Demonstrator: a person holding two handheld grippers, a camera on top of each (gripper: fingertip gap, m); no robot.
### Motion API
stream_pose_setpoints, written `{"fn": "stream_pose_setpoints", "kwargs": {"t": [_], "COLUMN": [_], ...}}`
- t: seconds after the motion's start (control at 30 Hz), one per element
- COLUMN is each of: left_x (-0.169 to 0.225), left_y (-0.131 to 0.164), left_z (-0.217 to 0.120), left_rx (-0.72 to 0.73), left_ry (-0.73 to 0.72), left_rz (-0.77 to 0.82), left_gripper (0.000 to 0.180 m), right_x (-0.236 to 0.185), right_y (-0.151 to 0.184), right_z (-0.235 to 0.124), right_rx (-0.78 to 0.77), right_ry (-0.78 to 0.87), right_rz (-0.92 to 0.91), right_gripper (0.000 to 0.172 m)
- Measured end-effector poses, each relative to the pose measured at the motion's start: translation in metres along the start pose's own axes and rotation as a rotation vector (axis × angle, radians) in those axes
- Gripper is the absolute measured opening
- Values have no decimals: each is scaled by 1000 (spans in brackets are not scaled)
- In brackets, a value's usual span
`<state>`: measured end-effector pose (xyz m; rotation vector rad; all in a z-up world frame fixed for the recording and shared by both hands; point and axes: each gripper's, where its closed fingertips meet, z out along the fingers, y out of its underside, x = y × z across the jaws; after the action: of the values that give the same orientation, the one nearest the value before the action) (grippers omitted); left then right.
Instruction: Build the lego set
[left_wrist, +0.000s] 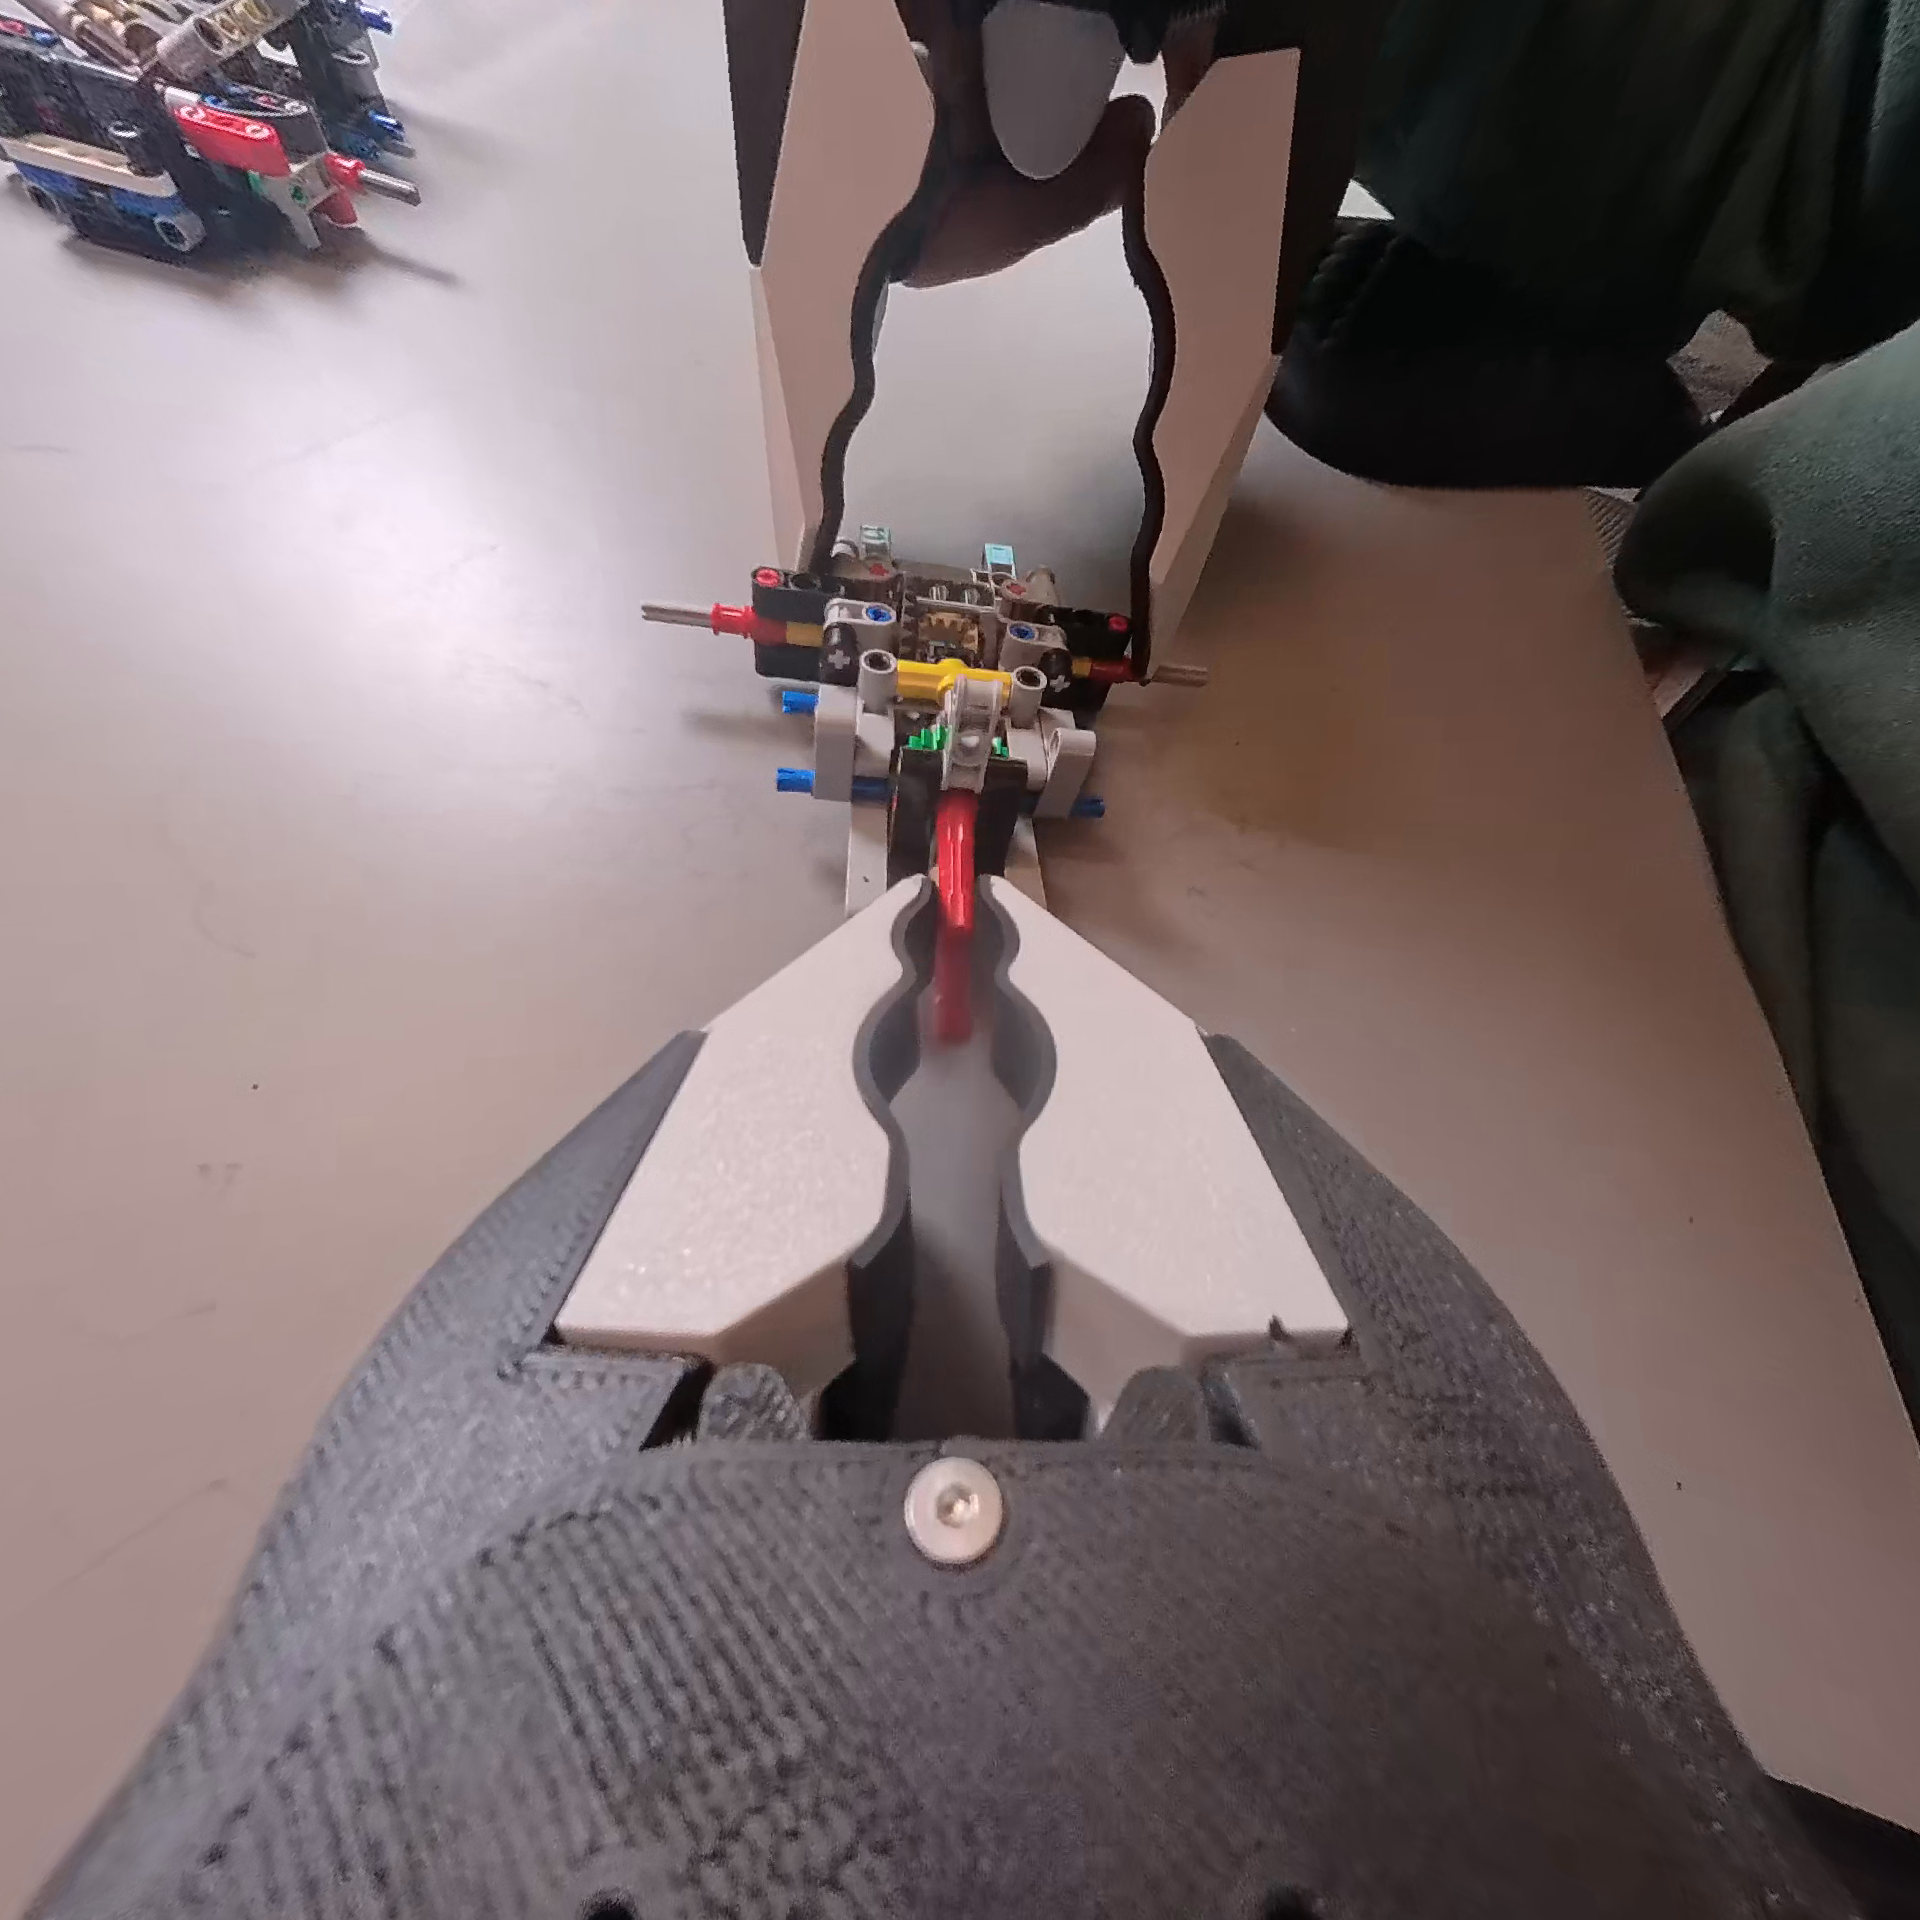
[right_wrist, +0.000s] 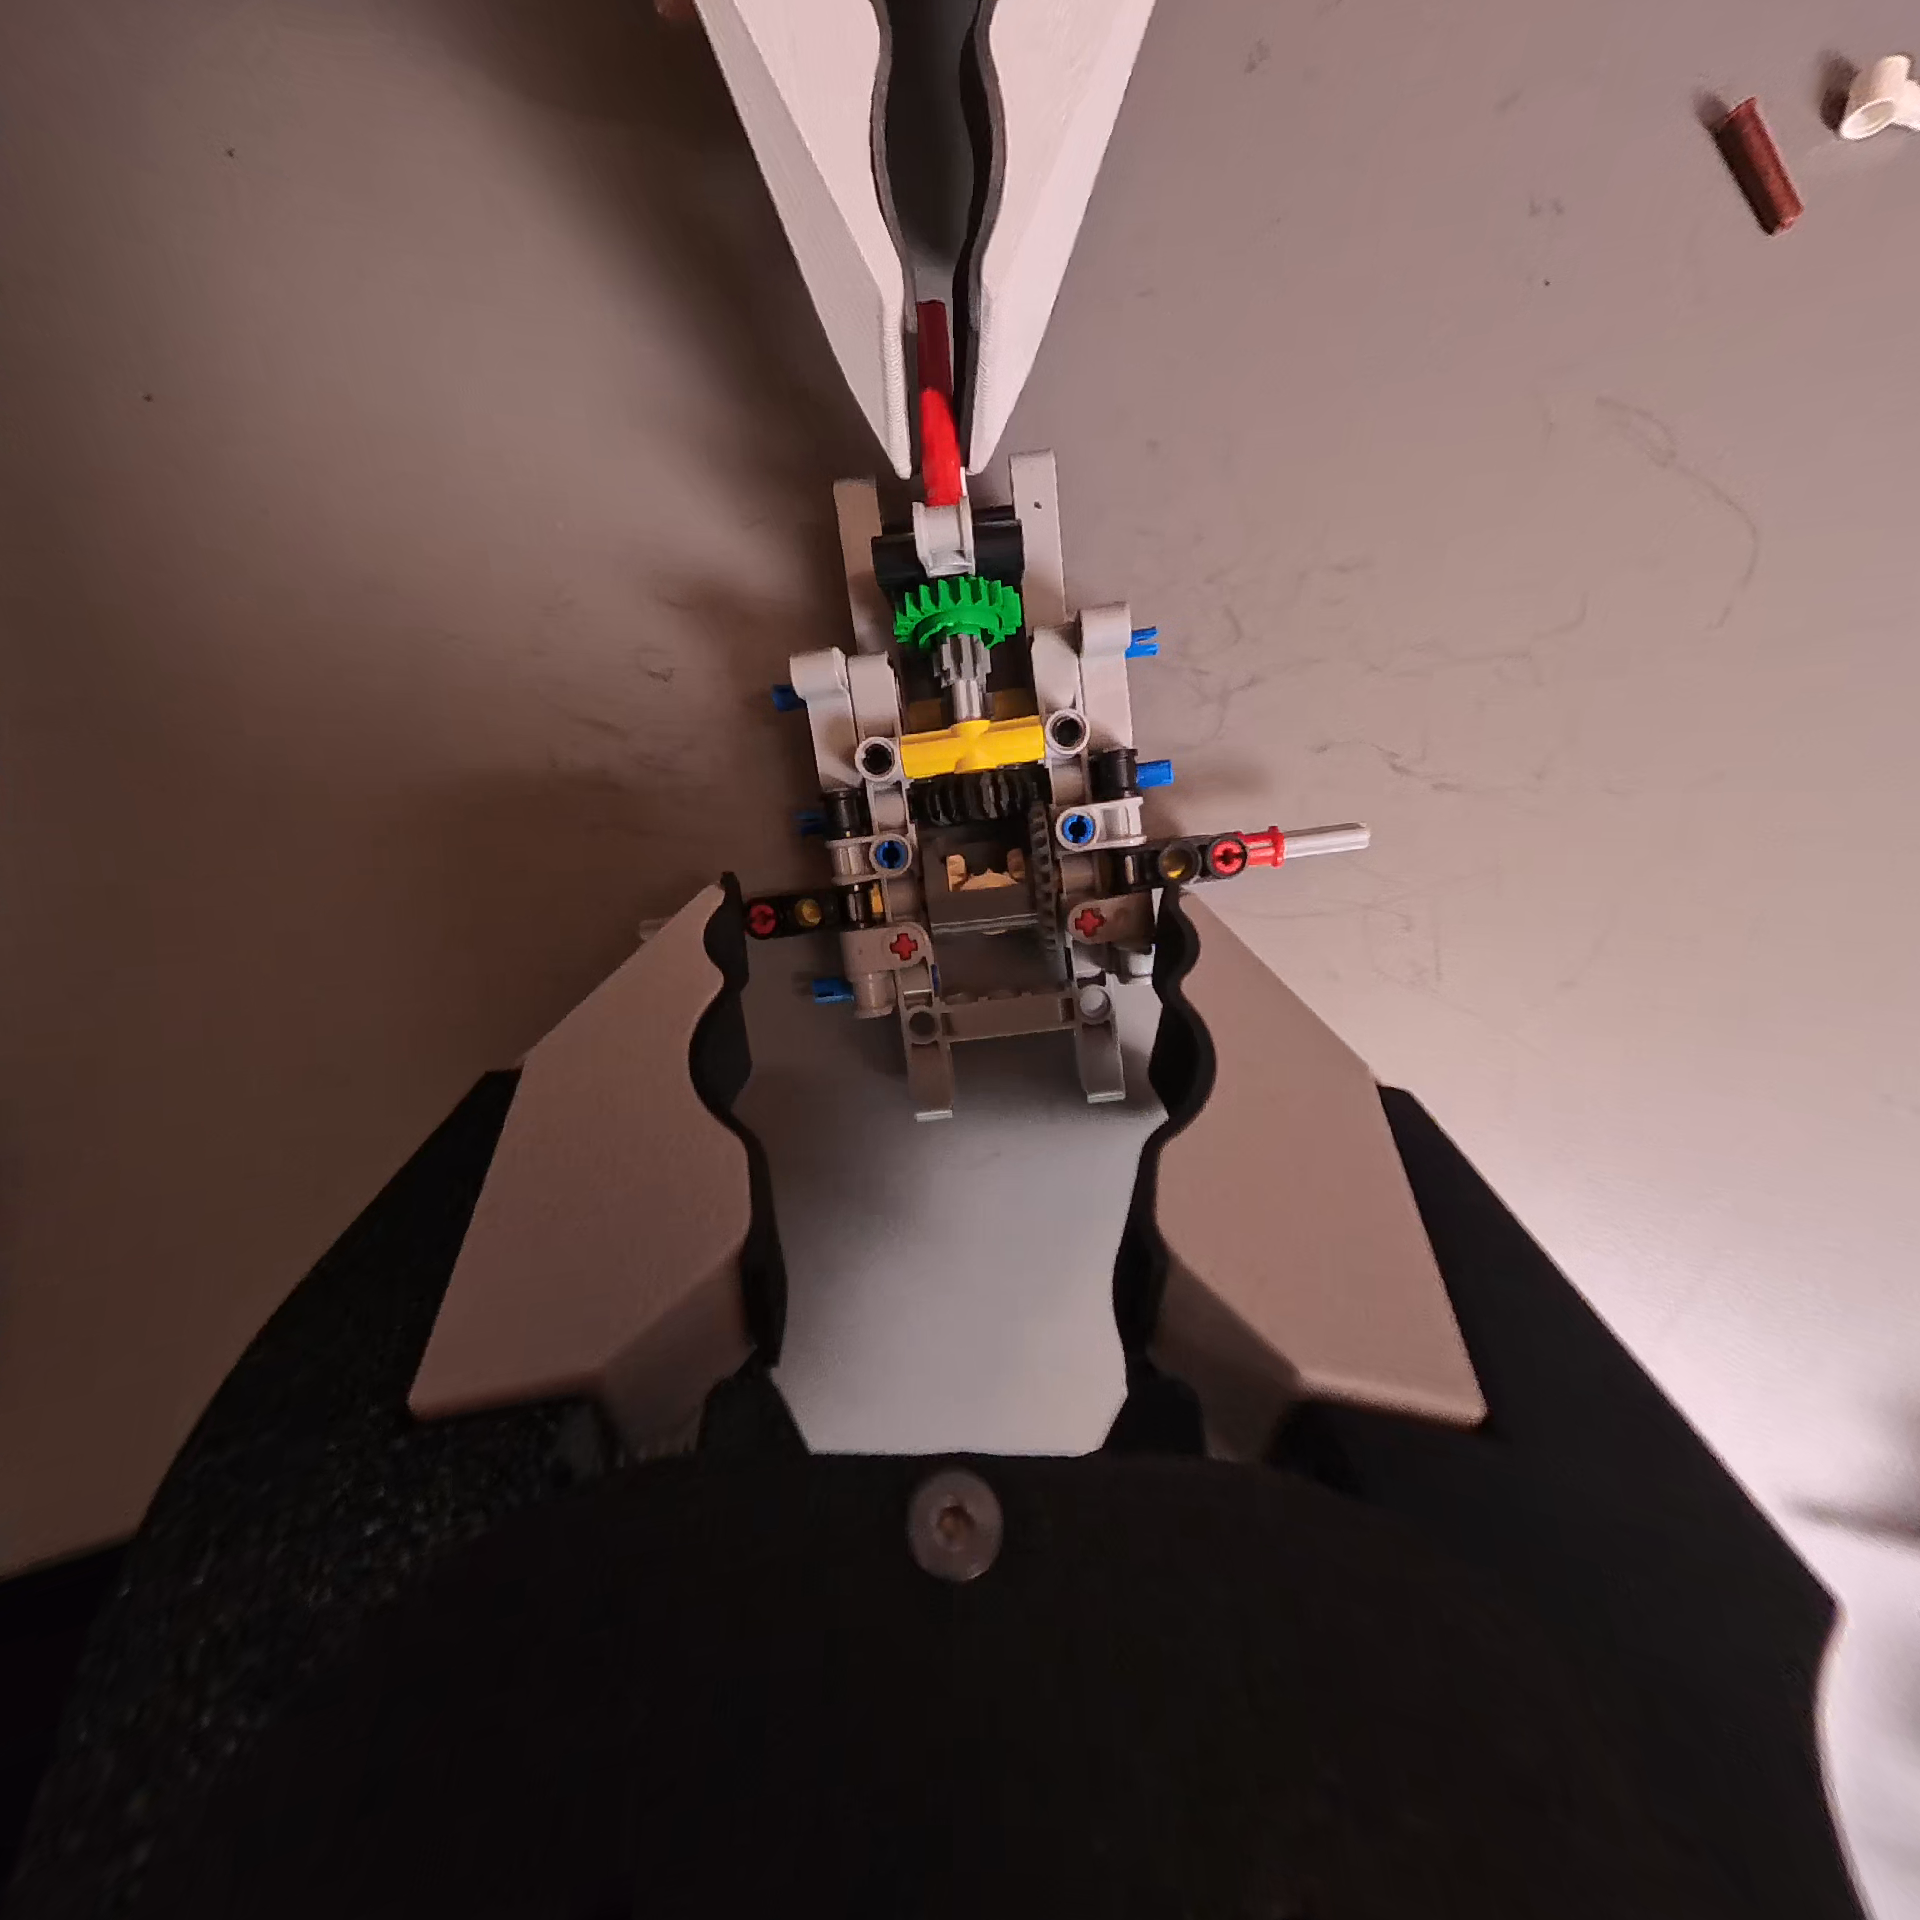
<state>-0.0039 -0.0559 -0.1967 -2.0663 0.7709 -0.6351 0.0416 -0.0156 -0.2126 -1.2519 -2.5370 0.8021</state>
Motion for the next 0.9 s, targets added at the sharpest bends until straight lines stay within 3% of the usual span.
{"fn": "stream_pose_setpoints", "kwargs": {"t": [0.47,0.6,0.9], "left_x": [0,0,0], "left_y": [1,-2,-5], "left_z": [0,1,1], "left_rx": [6,16,37], "left_ry": [13,14,14], "left_rz": [-24,-28,-43], "left_gripper": [5,5,5], "right_x": [11,7,9], "right_y": [-8,-25,-25], "right_z": [-14,-29,-5], "right_rx": [129,193,128], "right_ry": [51,70,19], "right_rz": [27,-65,-132], "right_gripper": [80,60,45]}}
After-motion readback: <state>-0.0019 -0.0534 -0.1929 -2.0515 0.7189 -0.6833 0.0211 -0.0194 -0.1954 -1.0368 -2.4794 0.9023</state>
